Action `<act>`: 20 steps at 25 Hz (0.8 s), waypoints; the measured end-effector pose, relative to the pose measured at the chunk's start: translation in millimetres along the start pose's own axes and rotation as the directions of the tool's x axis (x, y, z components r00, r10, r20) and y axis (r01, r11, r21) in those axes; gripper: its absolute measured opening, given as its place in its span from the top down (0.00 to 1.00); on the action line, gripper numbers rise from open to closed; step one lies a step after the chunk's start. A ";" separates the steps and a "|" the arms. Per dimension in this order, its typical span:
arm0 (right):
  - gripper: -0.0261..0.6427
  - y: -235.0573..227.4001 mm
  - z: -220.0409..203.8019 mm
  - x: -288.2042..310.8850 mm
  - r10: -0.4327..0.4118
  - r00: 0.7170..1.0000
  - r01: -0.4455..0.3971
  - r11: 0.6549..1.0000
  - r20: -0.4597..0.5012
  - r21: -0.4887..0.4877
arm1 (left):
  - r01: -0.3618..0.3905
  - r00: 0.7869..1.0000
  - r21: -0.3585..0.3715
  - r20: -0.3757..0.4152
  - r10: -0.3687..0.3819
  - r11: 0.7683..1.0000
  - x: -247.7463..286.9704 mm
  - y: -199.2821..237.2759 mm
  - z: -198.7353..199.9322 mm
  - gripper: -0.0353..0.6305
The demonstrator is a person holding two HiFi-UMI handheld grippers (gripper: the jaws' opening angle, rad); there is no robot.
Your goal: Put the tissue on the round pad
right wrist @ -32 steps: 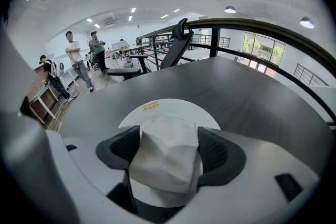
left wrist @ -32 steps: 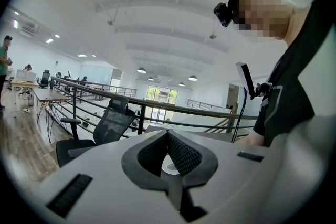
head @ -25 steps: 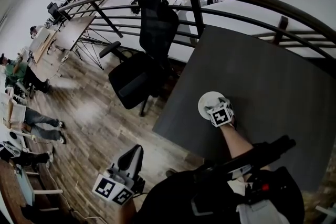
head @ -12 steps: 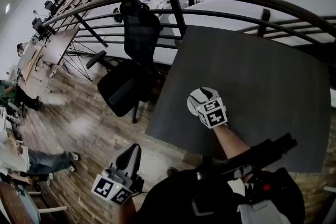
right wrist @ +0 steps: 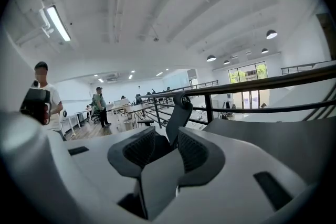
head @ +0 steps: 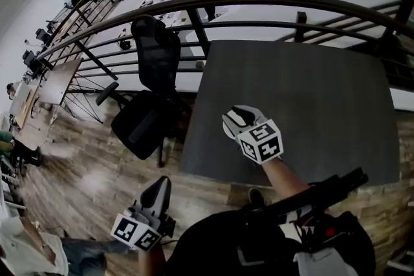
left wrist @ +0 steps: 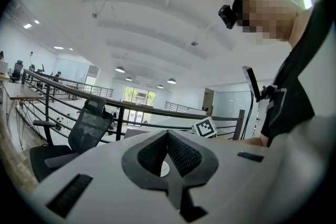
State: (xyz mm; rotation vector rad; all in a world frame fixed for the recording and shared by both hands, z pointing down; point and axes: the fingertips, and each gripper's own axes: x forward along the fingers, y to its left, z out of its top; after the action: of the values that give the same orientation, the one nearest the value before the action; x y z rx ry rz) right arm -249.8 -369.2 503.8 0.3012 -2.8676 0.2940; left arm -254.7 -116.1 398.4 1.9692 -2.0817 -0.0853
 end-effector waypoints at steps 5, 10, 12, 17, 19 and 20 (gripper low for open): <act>0.81 12.6 17.5 -29.9 -0.026 0.999 0.026 1.000 0.045 0.007 | 0.068 0.998 -0.005 0.010 -0.068 0.998 -1.0 -6.4 1.7 0.94; 0.86 24.4 27.3 -56.3 -0.062 0.995 0.062 0.998 0.073 0.000 | 0.113 0.994 -0.008 0.011 -0.113 0.994 2.9 -6.7 0.7 0.94; 0.89 28.9 31.5 -65.6 -0.079 0.993 0.078 0.997 0.089 0.011 | 0.140 0.990 -0.007 0.019 -0.140 0.990 4.9 -8.3 1.2 0.94; 0.96 46.1 49.7 -89.9 -0.101 0.986 0.103 0.995 0.135 -0.007 | 0.202 0.979 0.008 0.029 -0.202 0.979 10.4 -14.7 1.3 0.94; 0.96 49.0 52.4 -98.4 -0.112 0.984 0.115 0.993 0.140 -0.013 | 0.210 0.977 0.013 0.027 -0.210 0.978 13.9 -15.9 1.2 0.94; 0.96 49.4 53.1 -102.4 -0.120 0.983 0.123 0.992 0.142 -0.011 | 0.198 0.980 0.019 0.030 -0.199 0.980 15.5 -14.4 2.3 0.94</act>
State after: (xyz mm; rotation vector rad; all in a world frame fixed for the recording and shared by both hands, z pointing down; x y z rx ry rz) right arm -175.3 -315.4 418.3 0.5106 -2.9720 0.2305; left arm -241.9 -132.8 395.4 2.1939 -1.9038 -0.1413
